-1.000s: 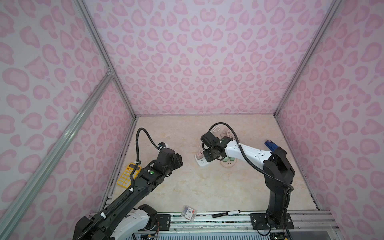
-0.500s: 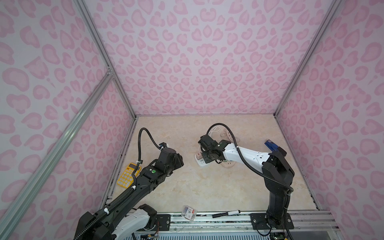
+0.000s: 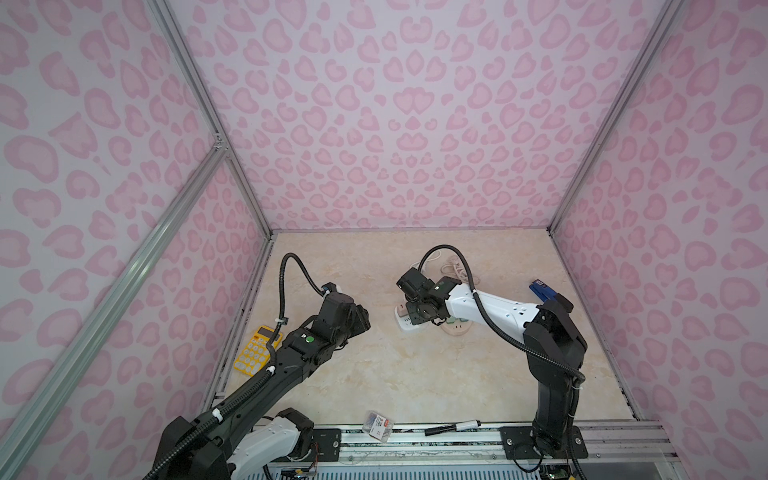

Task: Insert the plug

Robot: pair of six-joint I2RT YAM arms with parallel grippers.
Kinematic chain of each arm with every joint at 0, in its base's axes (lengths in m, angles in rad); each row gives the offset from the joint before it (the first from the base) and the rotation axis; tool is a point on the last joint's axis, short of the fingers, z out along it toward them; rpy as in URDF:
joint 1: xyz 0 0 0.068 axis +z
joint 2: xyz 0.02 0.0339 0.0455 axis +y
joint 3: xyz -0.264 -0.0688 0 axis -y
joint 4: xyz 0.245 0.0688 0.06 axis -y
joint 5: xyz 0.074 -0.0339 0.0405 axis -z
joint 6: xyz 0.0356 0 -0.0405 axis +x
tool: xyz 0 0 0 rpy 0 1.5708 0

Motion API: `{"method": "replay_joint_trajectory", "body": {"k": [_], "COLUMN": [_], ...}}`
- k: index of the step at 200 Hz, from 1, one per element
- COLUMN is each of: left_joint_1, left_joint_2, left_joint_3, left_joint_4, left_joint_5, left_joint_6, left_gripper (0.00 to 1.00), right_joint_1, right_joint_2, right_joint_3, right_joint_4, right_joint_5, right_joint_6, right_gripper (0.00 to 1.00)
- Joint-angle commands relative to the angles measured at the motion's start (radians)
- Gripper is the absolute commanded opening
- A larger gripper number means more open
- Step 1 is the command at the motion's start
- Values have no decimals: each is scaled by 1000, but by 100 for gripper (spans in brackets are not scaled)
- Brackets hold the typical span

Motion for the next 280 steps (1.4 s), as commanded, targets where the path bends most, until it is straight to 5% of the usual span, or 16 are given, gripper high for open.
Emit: {"method": "replay_joint_trajectory", "body": {"k": [1, 30, 42, 59, 72, 112, 130, 139, 150, 162, 180, 202, 241, 280], "left_joint_1": [-1, -1, -1, -2, -1, -2, -7, -15, -17, -20, -24, 9, 193, 401], "left_joint_2": [-8, -13, -17, -25, -32, -5, 5, 16, 55, 102, 161, 137, 72, 222], "left_joint_3": [8, 7, 6, 4, 7, 54, -11, -90, -154, -127, -42, -179, -242, -375], "left_joint_4": [18, 7, 5, 5, 9, 49, 272, 486, 689, 704, 621, 962, 857, 1061], "left_joint_5": [-1, -7, -8, -13, -24, -242, -347, -345, -307, -326, -497, -677, -717, -469], "left_joint_6": [15, 20, 21, 21, 26, 59, 139, 205, 304, 382, 512, 677, 717, 608], "left_gripper": [67, 67, 68, 68, 69, 73, 76, 100, 98, 98, 97, 98, 98, 98], "right_joint_1": [6, 12, 11, 17, 23, 25, 24, 22, 17, 7, -14, -56, -80, -83], "right_joint_2": [13, 13, 8, -19, -52, -243, -376, -433, -490, -538, -583, -608, -656, -724], "right_joint_3": [4, 21, 22, 11, -3, -86, -176, -225, -273, -319, -367, -383, -456, -624], "right_joint_4": [-98, -110, -114, -100, -72, 42, 127, 168, 205, 233, 254, 243, 309, 575], "right_joint_5": [6, 17, 16, 21, 24, -23, 10, 52, 96, 142, 196, 209, 232, 183], "right_joint_6": [67, 95, 107, 113, 102, -15, -85, -117, -155, -180, -207, -217, -312, -428], "right_gripper": [0, 3, 24, 74, 96, 97, 97, 97, 97, 97, 98, 98, 98, 98]}}
